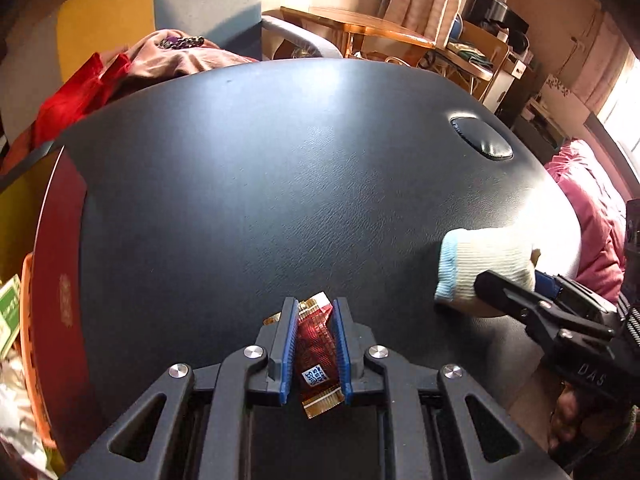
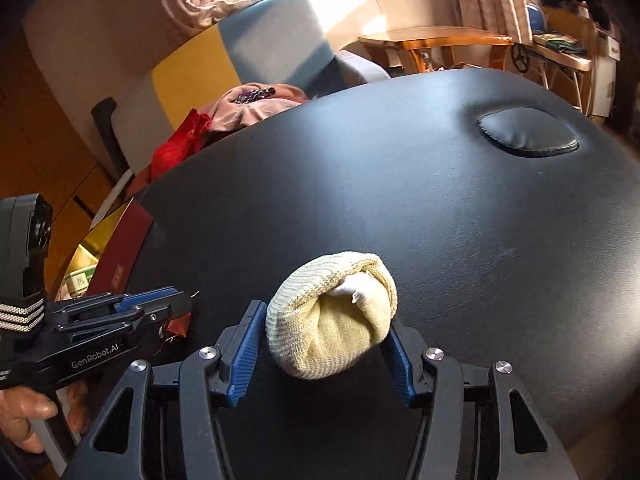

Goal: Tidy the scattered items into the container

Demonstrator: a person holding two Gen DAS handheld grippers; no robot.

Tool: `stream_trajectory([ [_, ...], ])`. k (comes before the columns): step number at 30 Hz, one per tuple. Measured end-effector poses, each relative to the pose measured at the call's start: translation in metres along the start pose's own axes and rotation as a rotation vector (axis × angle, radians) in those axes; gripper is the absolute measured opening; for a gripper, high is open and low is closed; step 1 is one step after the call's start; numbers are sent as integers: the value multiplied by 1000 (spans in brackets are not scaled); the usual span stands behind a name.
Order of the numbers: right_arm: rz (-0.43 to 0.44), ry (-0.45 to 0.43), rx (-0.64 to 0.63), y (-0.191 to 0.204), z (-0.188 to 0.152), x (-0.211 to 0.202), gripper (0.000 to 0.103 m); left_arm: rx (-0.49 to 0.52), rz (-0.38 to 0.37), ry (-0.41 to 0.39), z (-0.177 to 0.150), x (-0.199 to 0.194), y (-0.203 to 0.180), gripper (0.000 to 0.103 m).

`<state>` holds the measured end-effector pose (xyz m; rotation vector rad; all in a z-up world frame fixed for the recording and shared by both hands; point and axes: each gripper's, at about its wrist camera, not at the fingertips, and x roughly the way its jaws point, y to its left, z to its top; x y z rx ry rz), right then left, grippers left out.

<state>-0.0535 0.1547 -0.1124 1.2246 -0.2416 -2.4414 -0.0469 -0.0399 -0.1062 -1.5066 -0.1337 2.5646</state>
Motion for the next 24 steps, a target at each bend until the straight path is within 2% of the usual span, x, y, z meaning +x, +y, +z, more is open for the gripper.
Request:
stream_trajectory([
  [3, 12, 24, 0, 8, -6, -2, 61, -33, -24, -10, -9, -8, 11, 26],
  [7, -26, 22, -37, 8, -10, -18, 65, -45, -28, -42, -18, -19, 20, 27],
  [11, -57, -10, -127, 13, -10, -40, 66, -62, -47, -58, -28, -28, 27, 28],
  [14, -40, -31, -212, 22, -5, -50, 77, -69, -53, -68, -33, -30, 28, 33],
  [16, -33, -32, -254, 29, -1, -48, 78, -72, -54, -72, -35, -31, 28, 38],
  [18, -31, -28, -292, 36, 2, -43, 83, -76, -54, -71, -36, -30, 28, 40],
  [24, -60, 29, -359, 43, 8, -21, 85, -91, -71, -61, -37, -29, 28, 41],
])
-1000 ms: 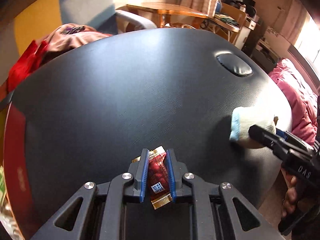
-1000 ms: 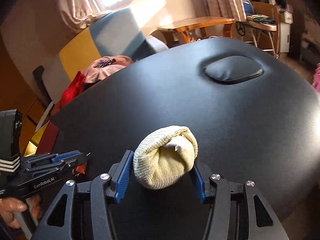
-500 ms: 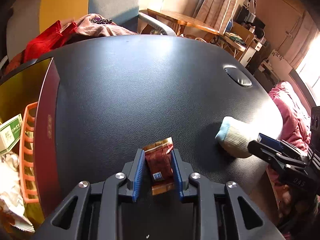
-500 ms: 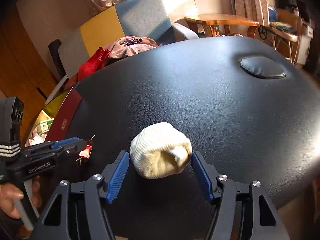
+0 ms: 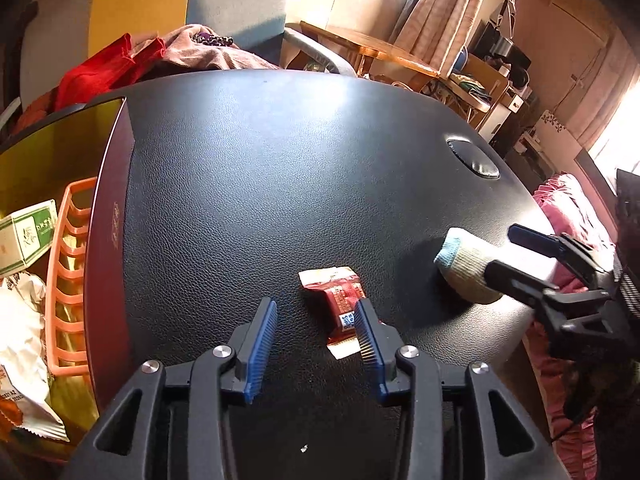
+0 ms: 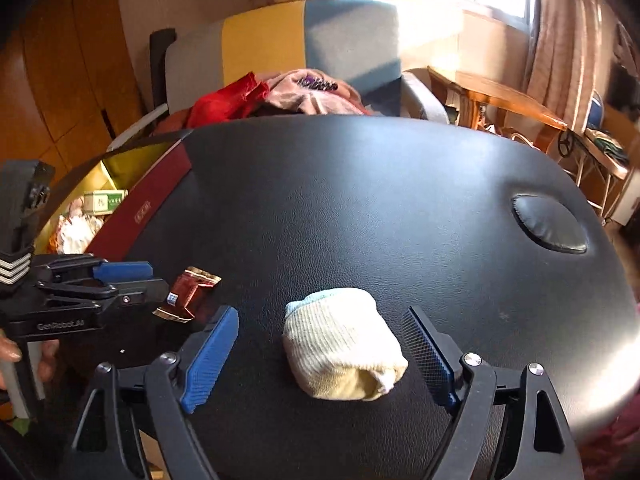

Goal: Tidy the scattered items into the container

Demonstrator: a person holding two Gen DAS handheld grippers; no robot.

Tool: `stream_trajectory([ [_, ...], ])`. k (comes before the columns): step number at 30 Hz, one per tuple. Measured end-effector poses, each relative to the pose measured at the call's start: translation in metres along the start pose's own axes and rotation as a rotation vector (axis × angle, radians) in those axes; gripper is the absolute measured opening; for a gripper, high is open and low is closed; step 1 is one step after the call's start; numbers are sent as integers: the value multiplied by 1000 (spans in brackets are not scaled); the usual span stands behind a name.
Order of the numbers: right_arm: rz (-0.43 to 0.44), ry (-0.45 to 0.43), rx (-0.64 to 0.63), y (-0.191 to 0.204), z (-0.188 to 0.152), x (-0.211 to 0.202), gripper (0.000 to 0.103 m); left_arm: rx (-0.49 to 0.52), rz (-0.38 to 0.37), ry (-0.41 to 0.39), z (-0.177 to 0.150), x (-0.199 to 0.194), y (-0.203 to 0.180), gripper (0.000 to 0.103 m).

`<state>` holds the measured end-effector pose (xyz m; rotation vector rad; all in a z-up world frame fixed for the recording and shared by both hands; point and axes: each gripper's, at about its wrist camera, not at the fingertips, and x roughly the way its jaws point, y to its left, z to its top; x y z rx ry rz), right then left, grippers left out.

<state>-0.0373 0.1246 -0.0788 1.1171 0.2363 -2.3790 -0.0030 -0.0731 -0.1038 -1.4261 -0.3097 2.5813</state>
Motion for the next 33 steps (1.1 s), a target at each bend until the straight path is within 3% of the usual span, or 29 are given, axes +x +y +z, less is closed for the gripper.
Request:
stream_trajectory([
  [6, -8, 78, -32, -5, -1, 18, 83, 7, -22, 22, 5, 7, -10, 41],
  [13, 10, 98, 28, -19, -13, 26, 72, 40, 34, 70, 6, 30, -25, 41],
  [15, 12, 90, 39, -20, -15, 25, 71, 43, 45, 61, 7, 31, -26, 40],
  [18, -10, 75, 44, -17, -18, 23, 69, 37, 65, 46, 6, 31, -25, 30],
  [25, -57, 59, 92, -7, -21, 20, 67, 37, 85, 13, 2, 18, -23, 26],
  [33, -47, 58, 96, 16, -17, 23, 67, 27, 118, -98, 2, -34, -6, 26],
])
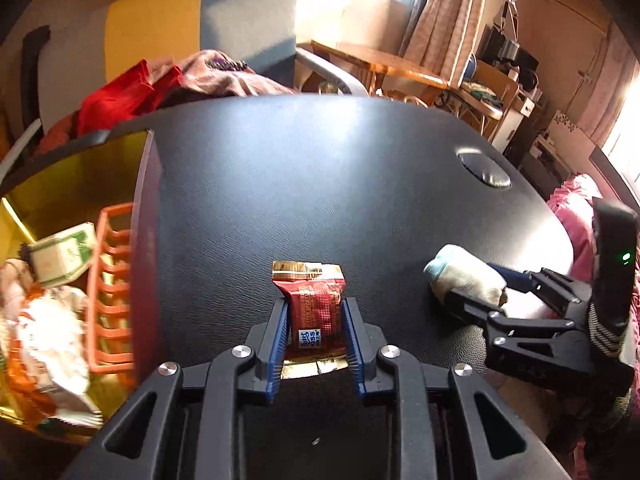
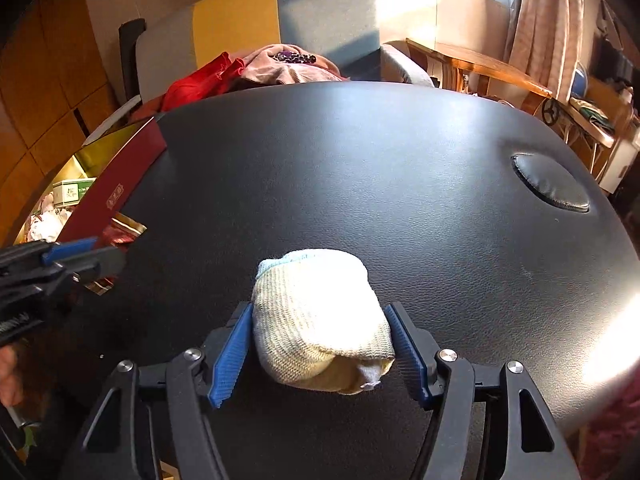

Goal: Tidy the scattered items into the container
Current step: 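Carry the red wrapper into the gold tray and open the left tool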

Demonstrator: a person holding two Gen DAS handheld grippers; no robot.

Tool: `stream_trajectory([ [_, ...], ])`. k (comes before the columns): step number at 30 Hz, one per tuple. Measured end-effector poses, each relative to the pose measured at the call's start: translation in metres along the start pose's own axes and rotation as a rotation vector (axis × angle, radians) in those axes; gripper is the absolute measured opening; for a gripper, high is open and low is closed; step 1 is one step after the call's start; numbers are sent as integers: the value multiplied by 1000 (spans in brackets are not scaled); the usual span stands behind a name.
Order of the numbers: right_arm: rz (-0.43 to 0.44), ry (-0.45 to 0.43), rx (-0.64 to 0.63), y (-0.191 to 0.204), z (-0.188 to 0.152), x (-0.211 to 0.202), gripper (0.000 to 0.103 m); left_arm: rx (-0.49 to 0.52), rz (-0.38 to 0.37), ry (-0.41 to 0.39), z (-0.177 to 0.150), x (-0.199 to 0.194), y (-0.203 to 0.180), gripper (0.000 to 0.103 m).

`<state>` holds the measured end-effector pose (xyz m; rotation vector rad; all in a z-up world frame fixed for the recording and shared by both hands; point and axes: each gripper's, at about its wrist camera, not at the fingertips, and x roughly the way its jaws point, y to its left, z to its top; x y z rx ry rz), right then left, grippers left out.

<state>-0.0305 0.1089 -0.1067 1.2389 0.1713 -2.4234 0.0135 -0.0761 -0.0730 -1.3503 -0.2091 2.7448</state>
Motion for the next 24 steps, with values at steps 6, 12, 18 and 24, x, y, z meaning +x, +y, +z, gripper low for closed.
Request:
stream_trajectory([
  [6, 9, 1, -37, 24, 4, 5, 67, -76, 82, -104, 10, -49, 50, 26],
  [12, 13, 4, -55, 35, 7, 10, 67, -184, 201, -142, 9, -78, 126, 26],
  [18, 20, 3, -49, 34, 6, 11, 68, -271, 268, -122, -1, -76, 178, 26],
  [24, 18, 0, -52, 34, 4, 13, 68, -290, 292, -105, -10, -70, 188, 26],
])
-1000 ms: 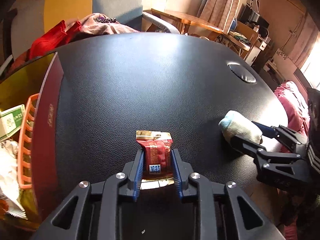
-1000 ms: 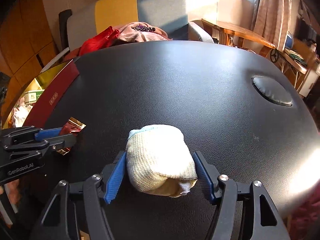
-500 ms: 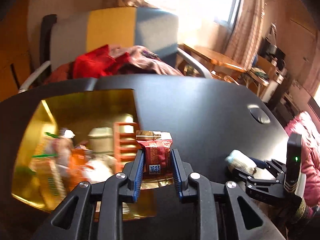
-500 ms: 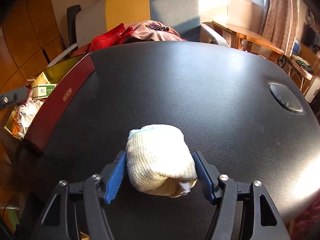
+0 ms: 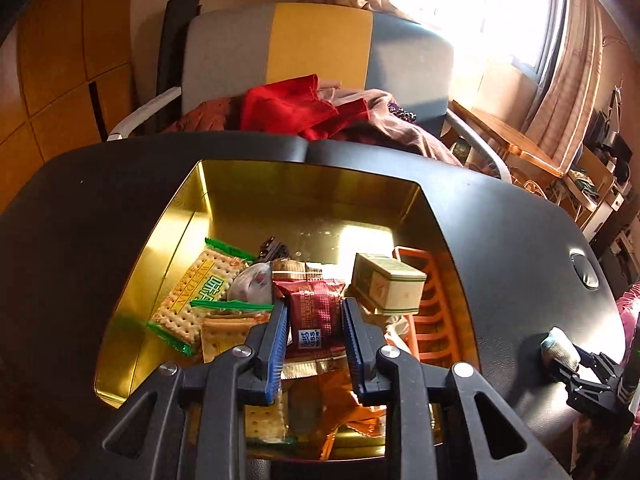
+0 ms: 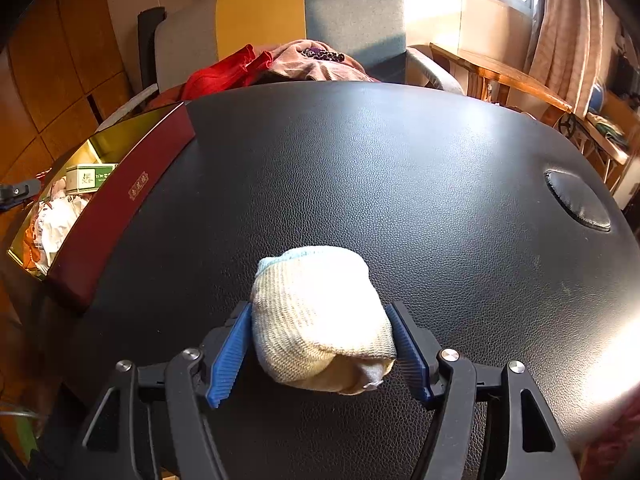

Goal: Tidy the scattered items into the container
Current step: 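Carry the red wrapper into the gold tray and open the left tool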

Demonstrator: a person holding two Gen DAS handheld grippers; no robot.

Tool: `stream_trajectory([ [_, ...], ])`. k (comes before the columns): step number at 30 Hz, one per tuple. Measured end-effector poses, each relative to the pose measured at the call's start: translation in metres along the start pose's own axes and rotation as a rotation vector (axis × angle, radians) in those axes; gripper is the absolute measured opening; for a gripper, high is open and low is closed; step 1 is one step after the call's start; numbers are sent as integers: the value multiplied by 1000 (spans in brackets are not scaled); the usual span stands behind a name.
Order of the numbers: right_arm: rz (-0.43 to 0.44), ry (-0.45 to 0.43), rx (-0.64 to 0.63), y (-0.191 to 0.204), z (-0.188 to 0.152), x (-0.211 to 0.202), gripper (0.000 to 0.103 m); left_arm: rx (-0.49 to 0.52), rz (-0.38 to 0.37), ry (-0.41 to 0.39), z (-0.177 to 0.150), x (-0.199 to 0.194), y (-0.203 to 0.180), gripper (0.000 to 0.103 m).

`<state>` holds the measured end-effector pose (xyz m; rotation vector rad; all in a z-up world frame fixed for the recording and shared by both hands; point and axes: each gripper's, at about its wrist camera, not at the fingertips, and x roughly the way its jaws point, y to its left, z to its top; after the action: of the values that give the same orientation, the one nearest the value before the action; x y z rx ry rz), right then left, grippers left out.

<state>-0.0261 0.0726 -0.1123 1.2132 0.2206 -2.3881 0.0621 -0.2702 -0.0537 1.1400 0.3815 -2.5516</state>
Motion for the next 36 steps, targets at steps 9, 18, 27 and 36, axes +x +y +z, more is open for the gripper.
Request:
stream_trajectory([
  [9, -18, 17, -22, 6, -6, 8, 68, 13, 32, -1, -5, 0, 1, 26],
  [18, -19, 10, -23, 4, -7, 8, 67, 59, 96, 30, -3, 21, 2, 26],
  [27, -28, 9, -12, 4, -5, 8, 66, 46, 97, 21, -1, 19, 4, 30],
  [36, -14, 0, 14, 6, 5, 4, 64, 6, 104, -14, -2, 0, 10, 39],
])
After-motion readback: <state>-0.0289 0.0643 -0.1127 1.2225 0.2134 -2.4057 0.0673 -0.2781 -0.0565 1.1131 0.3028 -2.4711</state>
